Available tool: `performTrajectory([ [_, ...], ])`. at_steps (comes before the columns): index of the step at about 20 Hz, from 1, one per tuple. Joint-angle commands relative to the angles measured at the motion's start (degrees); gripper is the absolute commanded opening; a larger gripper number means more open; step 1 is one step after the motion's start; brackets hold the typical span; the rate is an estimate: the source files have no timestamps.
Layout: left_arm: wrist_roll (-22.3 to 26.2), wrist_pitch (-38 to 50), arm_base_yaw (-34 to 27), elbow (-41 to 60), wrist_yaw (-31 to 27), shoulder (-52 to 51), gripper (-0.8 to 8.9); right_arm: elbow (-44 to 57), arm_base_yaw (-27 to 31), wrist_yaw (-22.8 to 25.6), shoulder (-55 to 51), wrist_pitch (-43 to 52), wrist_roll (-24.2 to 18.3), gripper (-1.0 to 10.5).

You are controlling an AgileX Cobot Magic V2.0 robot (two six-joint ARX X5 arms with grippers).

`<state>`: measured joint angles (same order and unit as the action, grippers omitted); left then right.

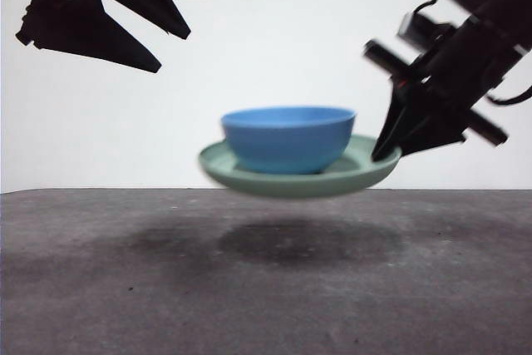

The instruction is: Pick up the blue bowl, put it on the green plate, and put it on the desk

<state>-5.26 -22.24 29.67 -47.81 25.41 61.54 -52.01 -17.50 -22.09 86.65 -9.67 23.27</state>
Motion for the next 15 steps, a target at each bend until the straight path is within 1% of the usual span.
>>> performTrajectory([
  [1, 0.02, 0.42, 0.46, -0.55, 0.17, 0.42, 2.57, -0.9, -2.19, 0.76, 3.41, 3.1, 3.26, 0.1],
  [6, 0.0, 0.42, 0.46, -0.55, 0.17, 0.42, 2.57, -0.94, -3.39, 1.18, 9.31, 7.87, 5.97, 0.1],
  [11, 0.0, 0.37, 0.46, -0.55, 0.17, 0.42, 2.57, -0.94, -3.39, 1.22, 14.1, 9.29, 6.14, 0.1],
  [15, 0.0, 0.33, 0.46, -0.55, 0.17, 0.42, 2.57, -0.94, -3.39, 1.51, 14.23, 9.01, 6.12, 0.1],
])
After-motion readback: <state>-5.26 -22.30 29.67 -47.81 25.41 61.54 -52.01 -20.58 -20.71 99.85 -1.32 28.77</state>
